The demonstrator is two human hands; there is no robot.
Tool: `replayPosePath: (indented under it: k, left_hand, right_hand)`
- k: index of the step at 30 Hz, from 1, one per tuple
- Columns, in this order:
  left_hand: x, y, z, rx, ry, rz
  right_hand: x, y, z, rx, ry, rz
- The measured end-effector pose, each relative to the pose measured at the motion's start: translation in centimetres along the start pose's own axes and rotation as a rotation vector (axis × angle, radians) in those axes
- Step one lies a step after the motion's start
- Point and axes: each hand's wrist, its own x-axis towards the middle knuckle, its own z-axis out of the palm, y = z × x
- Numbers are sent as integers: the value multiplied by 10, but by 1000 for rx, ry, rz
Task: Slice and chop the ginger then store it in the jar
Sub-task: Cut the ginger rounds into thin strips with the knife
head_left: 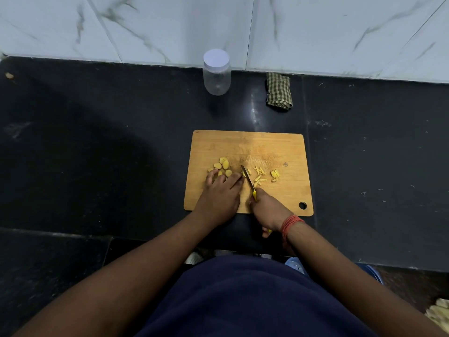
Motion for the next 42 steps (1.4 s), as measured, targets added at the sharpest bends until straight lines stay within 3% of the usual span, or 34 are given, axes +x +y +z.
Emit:
replayPosePath:
  k: [25,38,42]
  left_hand:
    - [1,5,-10,93,-139,-56]
    - [-4,7,-12,89,-98,-56]
    - [-5,8,-14,104,-105,-56]
  right_hand:
    - [-25,31,14,-197,26,-22]
    - [-27,23,2,-5,76,24]
    - [-25,25,5,-66,56,-32]
